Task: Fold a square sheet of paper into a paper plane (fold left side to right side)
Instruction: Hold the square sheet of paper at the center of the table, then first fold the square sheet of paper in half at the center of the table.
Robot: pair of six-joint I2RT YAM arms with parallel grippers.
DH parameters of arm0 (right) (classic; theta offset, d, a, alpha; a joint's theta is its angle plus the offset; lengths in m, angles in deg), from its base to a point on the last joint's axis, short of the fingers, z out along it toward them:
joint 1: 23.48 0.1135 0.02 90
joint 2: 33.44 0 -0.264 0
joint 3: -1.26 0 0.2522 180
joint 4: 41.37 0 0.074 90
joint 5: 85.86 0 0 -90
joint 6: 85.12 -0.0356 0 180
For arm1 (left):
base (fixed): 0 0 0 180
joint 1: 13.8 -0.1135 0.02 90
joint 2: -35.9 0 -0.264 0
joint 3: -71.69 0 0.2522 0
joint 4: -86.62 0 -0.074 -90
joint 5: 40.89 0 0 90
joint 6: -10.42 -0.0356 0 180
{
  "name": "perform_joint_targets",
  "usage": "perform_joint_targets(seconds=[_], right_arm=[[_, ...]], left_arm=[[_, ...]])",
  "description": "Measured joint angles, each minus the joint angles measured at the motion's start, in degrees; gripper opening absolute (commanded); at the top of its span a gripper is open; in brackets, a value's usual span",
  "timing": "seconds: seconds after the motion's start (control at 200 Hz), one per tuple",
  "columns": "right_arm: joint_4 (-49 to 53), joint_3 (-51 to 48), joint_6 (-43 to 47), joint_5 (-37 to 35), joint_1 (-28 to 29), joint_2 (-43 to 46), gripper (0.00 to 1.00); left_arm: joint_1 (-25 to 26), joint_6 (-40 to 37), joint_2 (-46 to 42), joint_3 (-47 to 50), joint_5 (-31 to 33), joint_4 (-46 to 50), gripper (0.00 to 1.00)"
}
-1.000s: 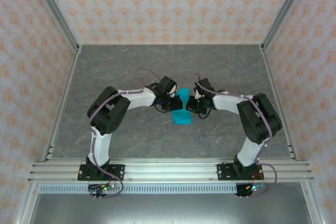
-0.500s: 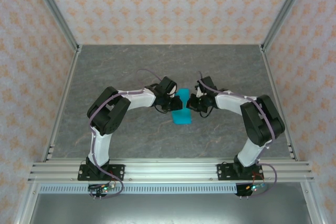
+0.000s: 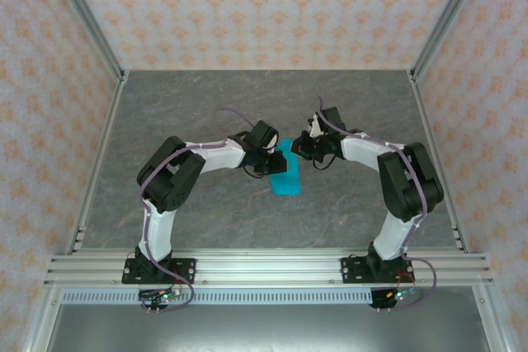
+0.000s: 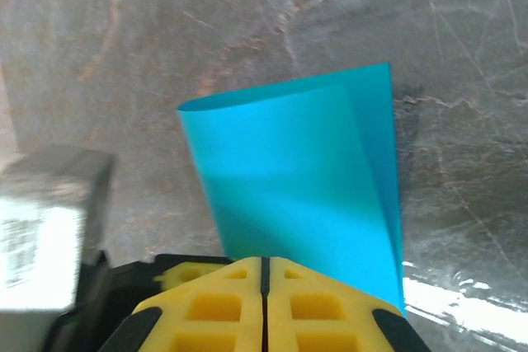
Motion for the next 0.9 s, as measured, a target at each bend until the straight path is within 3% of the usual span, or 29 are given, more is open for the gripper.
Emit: perform_joint_targets(seconds=[0.355, 0.896], right_arm=[[0.15, 3.56, -0.2, -0.9, 1.22, -6.82, 0.08], [5.95, 6.36, 2.01, -5.31, 1.46, -8.11, 0.07]], left_arm=[[0.13, -0.07, 0.0, -0.15, 0.33, 0.42, 0.16], [2.38, -1.55, -3.17, 3.74, 0.92, -0.42, 0.18]])
